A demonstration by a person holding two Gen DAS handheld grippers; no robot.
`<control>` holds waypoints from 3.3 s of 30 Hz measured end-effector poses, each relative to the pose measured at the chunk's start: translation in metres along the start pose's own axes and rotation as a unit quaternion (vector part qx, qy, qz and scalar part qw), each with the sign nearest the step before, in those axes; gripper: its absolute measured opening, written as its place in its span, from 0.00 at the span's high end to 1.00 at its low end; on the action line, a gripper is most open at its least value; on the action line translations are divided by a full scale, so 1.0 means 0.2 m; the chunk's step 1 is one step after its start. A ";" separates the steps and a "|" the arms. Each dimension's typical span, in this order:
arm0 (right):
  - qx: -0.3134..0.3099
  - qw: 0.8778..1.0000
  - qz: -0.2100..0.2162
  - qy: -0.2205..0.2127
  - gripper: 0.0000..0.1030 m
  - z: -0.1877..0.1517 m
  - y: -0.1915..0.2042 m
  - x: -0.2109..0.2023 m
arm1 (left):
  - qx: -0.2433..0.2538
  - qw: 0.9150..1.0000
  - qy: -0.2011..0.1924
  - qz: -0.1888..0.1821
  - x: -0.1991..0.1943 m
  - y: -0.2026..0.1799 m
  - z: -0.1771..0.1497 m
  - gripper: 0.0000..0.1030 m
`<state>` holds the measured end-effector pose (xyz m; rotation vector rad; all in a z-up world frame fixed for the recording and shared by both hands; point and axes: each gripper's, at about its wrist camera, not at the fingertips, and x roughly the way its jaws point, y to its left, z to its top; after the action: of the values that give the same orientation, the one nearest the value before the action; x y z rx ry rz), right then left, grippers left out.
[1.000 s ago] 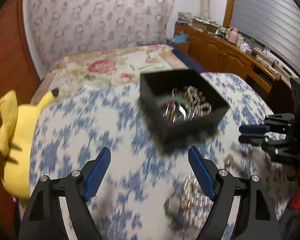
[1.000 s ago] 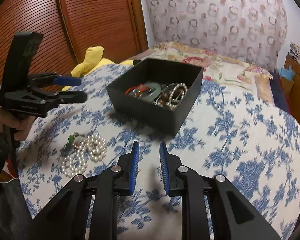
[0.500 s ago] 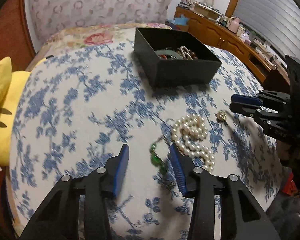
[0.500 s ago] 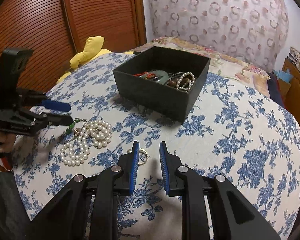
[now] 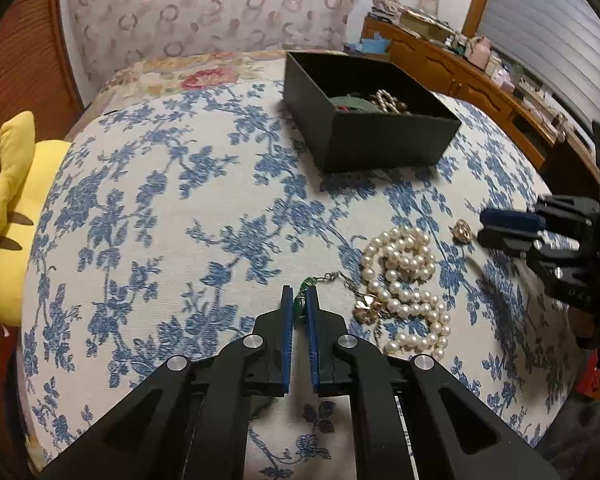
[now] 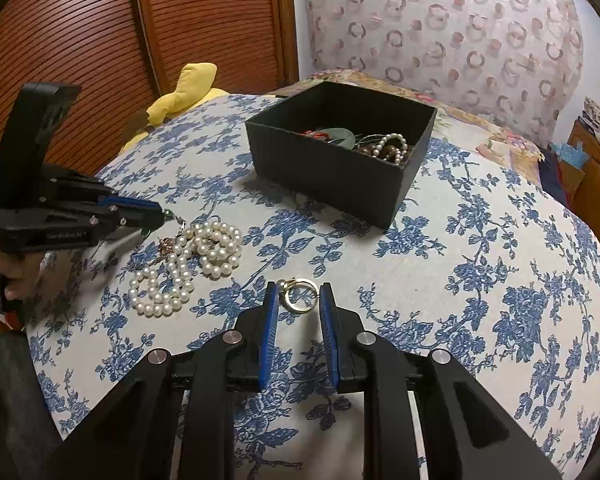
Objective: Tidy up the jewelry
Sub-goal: 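Grasp the green-bead chain with the left gripper while the right grasps the gold ring, then lower the chain into the box with the left gripper while the right drops the ring in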
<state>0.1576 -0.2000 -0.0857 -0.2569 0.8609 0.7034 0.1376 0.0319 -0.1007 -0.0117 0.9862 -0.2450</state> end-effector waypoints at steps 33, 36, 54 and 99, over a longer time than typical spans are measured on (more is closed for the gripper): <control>-0.001 1.000 0.002 0.009 0.89 0.07 -0.01 0.04 | -0.019 0.993 -0.106 -0.042 -0.22 0.02 0.23 0.95; -0.001 1.000 0.003 -0.003 0.89 0.09 -0.02 -0.01 | -0.014 0.992 -0.114 -0.042 -0.22 0.01 0.27 0.95; -0.013 0.996 0.004 -0.085 0.89 0.41 -0.16 -0.05 | 0.029 0.984 -0.164 -0.063 -0.16 -0.12 0.62 0.95; -0.003 0.997 0.026 -0.076 0.62 0.52 -0.19 0.11 | -0.013 0.996 -0.082 0.019 -0.05 0.15 0.34 0.51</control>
<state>0.2558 -0.1685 -0.0380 -0.1847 0.7217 0.7649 0.1943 0.0570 -0.0579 -0.0366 0.8254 -0.1937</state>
